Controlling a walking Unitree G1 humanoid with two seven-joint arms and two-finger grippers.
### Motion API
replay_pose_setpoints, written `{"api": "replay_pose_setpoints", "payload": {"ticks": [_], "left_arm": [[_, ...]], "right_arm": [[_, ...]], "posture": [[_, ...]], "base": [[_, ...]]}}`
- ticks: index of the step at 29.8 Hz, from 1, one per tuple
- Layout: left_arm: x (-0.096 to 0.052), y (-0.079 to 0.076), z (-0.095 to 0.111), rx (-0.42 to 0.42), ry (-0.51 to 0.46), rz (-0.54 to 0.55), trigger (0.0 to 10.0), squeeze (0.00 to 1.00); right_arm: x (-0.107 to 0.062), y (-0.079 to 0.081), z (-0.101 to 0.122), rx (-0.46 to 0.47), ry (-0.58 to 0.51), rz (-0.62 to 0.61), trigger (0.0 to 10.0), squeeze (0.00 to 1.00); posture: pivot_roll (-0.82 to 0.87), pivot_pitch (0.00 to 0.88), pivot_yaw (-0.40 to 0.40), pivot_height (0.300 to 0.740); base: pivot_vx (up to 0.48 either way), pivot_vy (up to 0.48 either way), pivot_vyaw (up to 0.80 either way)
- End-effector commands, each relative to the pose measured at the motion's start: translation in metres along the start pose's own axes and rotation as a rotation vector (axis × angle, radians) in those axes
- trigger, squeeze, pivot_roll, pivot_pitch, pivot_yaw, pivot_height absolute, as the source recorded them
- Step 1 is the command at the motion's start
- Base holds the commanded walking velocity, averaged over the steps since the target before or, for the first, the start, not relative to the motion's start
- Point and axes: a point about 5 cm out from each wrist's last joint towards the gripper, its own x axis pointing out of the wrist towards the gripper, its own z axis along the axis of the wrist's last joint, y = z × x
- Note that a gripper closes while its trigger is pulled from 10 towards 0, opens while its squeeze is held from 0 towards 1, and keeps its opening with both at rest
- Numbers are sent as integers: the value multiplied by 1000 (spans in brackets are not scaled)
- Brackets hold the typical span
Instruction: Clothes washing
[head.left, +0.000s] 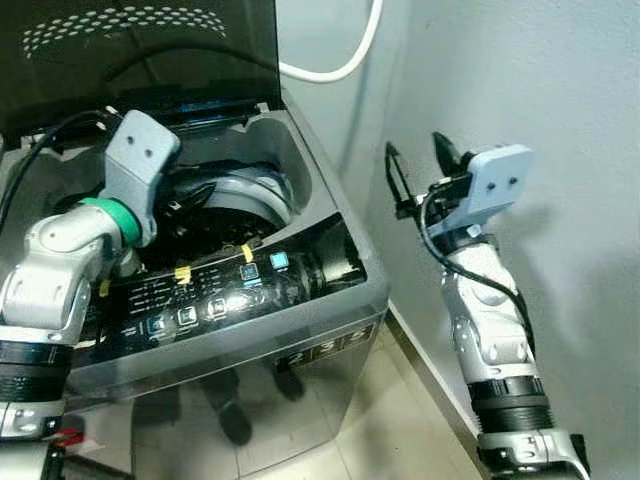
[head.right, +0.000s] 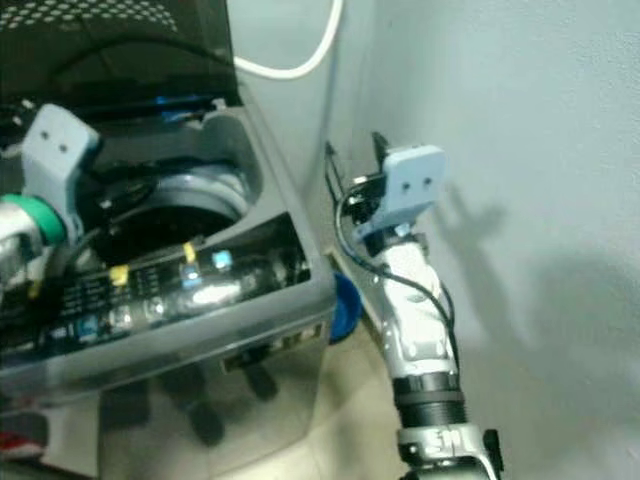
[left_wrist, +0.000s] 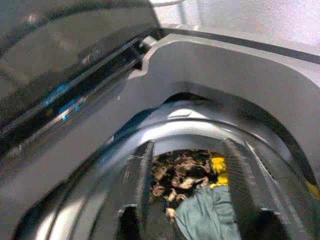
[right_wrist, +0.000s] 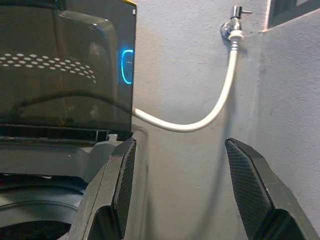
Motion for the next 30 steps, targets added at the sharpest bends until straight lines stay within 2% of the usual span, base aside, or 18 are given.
{"api": "replay_pose_setpoints", "payload": {"ticks": [1, 2, 3, 4, 5, 6, 7, 8, 11, 12, 14, 16, 17, 21, 30], "left_arm": [[-4, -2, -2, -31, 9, 7, 10000, 1000], [-5, -5, 3, -16, -25, 23, 10000, 0], [-8, -8, 12, 65, -102, 62, 10000, 0], [-8, -8, 12, 65, -102, 62, 10000, 0], [-10, -14, 21, 165, -176, 87, 10000, 0], [-13, -28, 27, 201, -243, 75, 10000, 0], [-13, -28, 27, 201, -243, 75, 10000, 0], [-15, -37, 31, 210, -281, 62, 10000, 0], [-18, -51, 47, 47, -397, 120, 10000, 0], [-18, -51, 47, 47, -397, 120, 10000, 0], [-18, -52, 49, -23, -412, 173, 10000, 0], [-17, -52, 47, -46, -411, 189, 10000, 0], [-15, -52, 41, -83, -394, 208, 10000, 0], [-14, -52, 37, -124, -398, 224, 10000, 0], [-11, -50, 31, -138, -389, 281, 10000, 0]], "right_arm": [[-4, 0, 0, 3, 2, -5, 10000, 0], [-5, 0, 0, 2, 5, -8, 10000, 0], [-6, -1, 0, 3, 9, -11, 10000, 0], [-6, -1, 0, 3, 9, -11, 10000, 0], [-8, -1, 0, 7, 11, -13, 10000, 0], [-9, 0, -1, 14, 15, -14, 10000, 0], [-9, 0, -1, 14, 15, -14, 10000, 0], [-11, 0, -1, 19, 17, -14, 10000, 0], [-15, 5, -6, 99, 41, -30, 10000, 0], [-15, 5, -6, 99, 41, -30, 10000, 0], [-16, 6, -10, 154, 56, -56, 10000, 0], [-16, 6, -11, 177, 61, -75, 10000, 0], [-16, 6, -15, 208, 73, -113, 10000, 0], [-14, 6, -17, 227, 86, -128, 10000, 0], [-13, 7, -17, 225, 94, -131, 10000, 0]], "posture": [[101, 148, 55, 731], [102, 146, 55, 731], [103, 141, 52, 731], [103, 141, 52, 731], [105, 137, 49, 731], [107, 124, 43, 731], [107, 124, 43, 731], [107, 124, 43, 731], [107, 92, 26, 731], [107, 92, 26, 731], [108, 79, 21, 731], [108, 79, 21, 731], [106, 65, 11, 731], [106, 65, 11, 731], [89, 41, 11, 731]], "base": [[0, 0, 0], [0, 0, 0], [0, 0, 0], [0, 0, 0], [0, 0, 0], [0, 0, 0], [0, 0, 0], [0, 0, 0], [0, 0, 0], [0, 0, 0], [0, 0, 0], [0, 0, 0], [0, 0, 0], [0, 0, 0], [0, 0, 0]]}}
